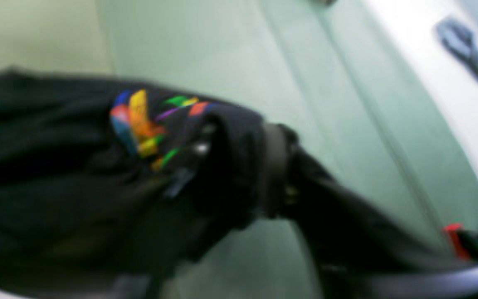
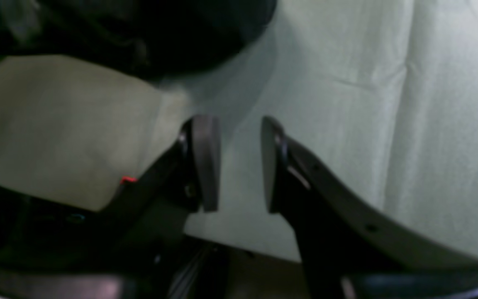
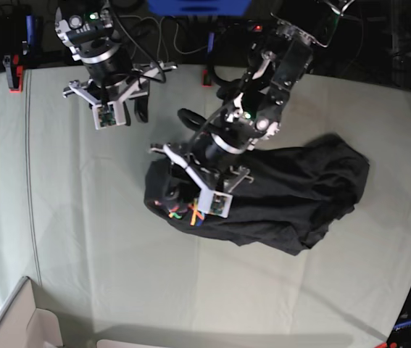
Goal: Layout the t-shirt on the table in an organized manner, then fold the t-shirt properly
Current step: 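Lift the black t-shirt with the left gripper and drag it across the table, then pull the t-shirt edge away from the print with the left gripper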
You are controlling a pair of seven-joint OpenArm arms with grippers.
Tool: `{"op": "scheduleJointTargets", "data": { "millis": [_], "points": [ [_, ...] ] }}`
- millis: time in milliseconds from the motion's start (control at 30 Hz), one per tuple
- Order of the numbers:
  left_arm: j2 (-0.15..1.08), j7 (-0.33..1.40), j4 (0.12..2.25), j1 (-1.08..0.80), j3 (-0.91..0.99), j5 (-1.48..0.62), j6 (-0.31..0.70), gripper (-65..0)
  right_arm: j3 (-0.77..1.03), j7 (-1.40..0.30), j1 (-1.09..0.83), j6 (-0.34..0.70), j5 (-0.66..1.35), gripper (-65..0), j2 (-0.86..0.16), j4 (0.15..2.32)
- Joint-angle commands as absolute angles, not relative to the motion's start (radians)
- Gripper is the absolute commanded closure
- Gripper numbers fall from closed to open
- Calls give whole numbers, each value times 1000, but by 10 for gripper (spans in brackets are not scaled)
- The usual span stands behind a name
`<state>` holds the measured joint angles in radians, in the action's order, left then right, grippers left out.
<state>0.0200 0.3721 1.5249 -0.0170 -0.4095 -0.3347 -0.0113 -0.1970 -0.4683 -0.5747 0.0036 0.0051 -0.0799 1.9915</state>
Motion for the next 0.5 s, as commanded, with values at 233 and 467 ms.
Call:
{"op": "scheduleJointTargets", "data": {
  "millis": [233, 467],
  "points": [
    [97, 337, 1716, -38, -377, -341, -4, -343, -196, -444, -576, 7, 7, -174, -79, 2009],
    [111, 337, 1751, -93, -28, -341, -2, -343, -197, -444, -575, 7, 7, -174, -77, 2009]
  ]
}}
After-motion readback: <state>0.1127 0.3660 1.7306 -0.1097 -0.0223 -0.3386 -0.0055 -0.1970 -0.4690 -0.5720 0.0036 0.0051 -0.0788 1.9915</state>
